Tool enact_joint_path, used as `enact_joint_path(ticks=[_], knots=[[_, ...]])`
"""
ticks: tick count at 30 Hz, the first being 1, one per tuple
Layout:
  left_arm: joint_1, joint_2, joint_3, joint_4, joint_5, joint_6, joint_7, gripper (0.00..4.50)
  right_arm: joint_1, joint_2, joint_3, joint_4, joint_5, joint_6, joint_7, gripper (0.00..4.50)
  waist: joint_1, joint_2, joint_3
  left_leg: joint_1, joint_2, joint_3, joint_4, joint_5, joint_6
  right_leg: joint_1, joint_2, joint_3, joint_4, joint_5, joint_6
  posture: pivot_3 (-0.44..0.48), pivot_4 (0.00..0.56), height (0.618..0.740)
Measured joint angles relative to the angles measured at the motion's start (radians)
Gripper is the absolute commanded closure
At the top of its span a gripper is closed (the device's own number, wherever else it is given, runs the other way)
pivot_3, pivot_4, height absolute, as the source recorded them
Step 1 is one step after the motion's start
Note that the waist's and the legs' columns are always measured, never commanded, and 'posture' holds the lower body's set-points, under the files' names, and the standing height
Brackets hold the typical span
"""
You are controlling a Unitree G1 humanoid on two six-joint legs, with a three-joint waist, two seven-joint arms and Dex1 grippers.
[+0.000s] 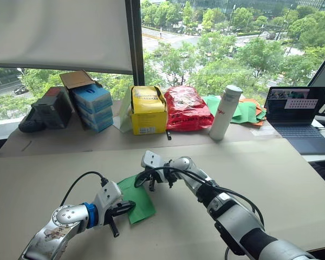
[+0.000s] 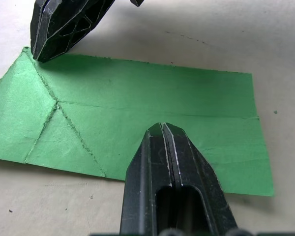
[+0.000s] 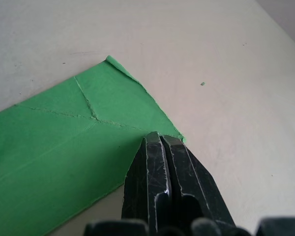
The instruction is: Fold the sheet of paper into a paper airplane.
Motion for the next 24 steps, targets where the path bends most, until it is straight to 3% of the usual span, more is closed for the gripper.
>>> enact_joint_path(ticks=[6, 16, 24], knots=[[-0.002, 0.000, 0.000, -0.001, -0.001, 0.003, 0.001, 4.50, 0.014, -0.009, -0.001, -0.028, -0.019, -0.007, 0.030, 4.45, -0.001, 0.001, 0.000, 0.000, 0.000, 0.000, 0.000, 0.000, 0.000, 0.000, -0.001, 0.000, 0.000, 0.000, 0.000, 0.000, 0.150, 0.740], [0.006, 0.000, 0.002, -0.017, -0.002, 0.018, 0.002, 4.50, 0.223, -0.108, 0.013, -0.404, -0.029, 0.117, 0.113, 4.45, 0.000, 0.002, 0.000, -0.001, -0.001, 0.000, -0.001, -0.001, 0.001, 0.000, -0.003, 0.001, -0.002, 0.000, 0.000, 0.000, 0.150, 0.740], [-0.001, 0.000, -0.002, -0.017, -0.002, 0.020, -0.001, 4.50, 0.299, -0.159, 0.045, -0.585, -0.029, 0.217, 0.136, 4.45, 0.002, 0.002, 0.000, -0.001, -0.001, 0.000, -0.001, -0.001, 0.002, 0.000, -0.003, 0.000, -0.003, 0.000, 0.000, 0.000, 0.150, 0.740]])
